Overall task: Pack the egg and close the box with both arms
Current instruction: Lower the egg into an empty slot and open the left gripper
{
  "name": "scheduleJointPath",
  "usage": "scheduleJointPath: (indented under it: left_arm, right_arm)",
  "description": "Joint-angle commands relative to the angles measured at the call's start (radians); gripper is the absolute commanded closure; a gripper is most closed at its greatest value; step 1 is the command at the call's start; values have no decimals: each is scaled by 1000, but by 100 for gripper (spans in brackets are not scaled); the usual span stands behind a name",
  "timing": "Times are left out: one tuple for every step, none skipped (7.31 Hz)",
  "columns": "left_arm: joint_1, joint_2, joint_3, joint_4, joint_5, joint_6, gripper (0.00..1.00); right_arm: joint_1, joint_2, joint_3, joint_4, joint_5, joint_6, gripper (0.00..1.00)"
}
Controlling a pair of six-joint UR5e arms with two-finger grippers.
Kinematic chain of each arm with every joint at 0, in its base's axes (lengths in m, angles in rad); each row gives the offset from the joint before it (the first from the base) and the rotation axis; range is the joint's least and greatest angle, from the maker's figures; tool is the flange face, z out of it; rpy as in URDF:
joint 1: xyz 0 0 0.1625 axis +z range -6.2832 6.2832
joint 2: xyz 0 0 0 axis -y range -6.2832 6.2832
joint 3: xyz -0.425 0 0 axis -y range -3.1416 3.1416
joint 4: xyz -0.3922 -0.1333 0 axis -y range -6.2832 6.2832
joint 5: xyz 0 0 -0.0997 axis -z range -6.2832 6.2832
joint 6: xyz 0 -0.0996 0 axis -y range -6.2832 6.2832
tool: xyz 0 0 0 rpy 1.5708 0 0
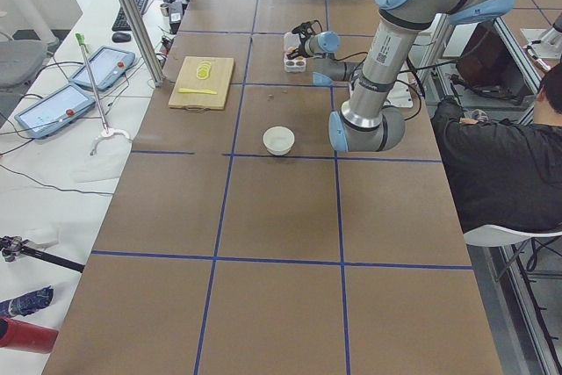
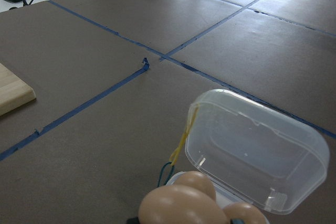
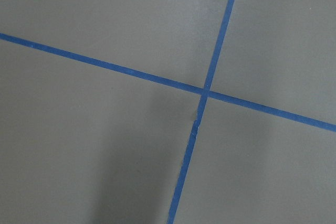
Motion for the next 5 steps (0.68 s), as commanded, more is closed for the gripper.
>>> scheduleJointPath:
  left_arm:
    - [3,3,0,0,-2,36,68]
    - [1,7,-2,0,-3,37,66]
    - [4,18,-9,0,-5,36,63]
    - [6,23,-15,0,-5,36,56]
    - [6,26,-15,0,-6,36,46]
  right_arm:
    - [10,-9,1,1,1,-1,0]
    - [10,-9,1,1,1,-1,0]
    - [13,-9,1,1,1,-1,0]
    - [15,-9,1,1,1,-1,0]
    - [15,-13,1,1,3,-1,0]
